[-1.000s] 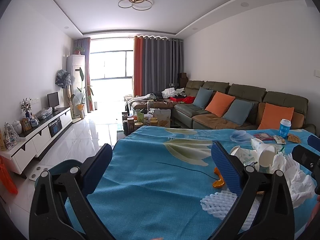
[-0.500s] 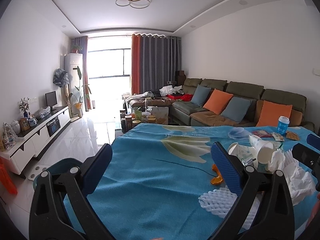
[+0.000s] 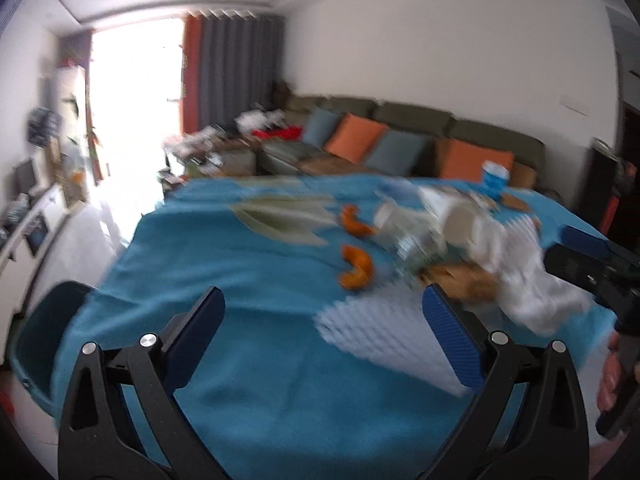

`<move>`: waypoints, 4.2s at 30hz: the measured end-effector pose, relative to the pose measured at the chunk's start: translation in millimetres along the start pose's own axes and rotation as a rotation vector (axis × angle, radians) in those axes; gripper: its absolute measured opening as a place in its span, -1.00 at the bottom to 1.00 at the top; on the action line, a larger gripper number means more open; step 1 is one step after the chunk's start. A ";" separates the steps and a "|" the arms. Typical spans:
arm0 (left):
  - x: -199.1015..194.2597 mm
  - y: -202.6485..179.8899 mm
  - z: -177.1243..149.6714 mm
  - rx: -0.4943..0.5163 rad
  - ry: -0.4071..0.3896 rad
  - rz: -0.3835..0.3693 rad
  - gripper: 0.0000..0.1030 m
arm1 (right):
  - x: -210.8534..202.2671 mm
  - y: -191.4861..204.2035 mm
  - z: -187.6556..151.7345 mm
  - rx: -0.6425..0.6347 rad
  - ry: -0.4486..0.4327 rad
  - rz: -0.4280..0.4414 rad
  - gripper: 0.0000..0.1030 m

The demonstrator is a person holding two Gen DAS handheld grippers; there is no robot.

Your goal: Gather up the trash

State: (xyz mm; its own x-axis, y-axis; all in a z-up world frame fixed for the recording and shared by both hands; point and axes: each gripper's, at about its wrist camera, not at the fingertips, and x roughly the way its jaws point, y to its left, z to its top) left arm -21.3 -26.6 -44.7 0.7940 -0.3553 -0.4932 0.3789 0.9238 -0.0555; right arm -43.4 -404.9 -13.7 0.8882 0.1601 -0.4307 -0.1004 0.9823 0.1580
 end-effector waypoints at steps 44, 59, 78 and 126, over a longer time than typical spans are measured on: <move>-61.5 81.9 28.6 -0.180 -0.046 -0.138 -0.79 | 4.9 70.7 78.5 -0.028 -0.050 0.446 -0.90; -83.3 129.8 15.4 -0.250 -0.040 0.002 -0.79 | 130.3 120.4 27.8 -0.047 0.297 0.466 -0.90; -81.9 165.5 -3.5 -0.317 -0.009 0.046 -0.79 | 133.6 182.0 48.7 -0.148 0.275 0.591 -0.90; -95.5 207.0 -19.6 -0.431 -0.035 0.196 -0.79 | 199.9 172.8 27.1 -0.111 0.518 0.599 -0.93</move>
State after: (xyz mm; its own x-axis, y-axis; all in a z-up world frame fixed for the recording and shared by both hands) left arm -28.0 201.4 -26.1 0.8493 -0.1659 -0.5012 -0.0056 0.9464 -0.3228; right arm 129.0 -205.8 -48.4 0.3507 0.6619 -0.6625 -0.5629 0.7144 0.4157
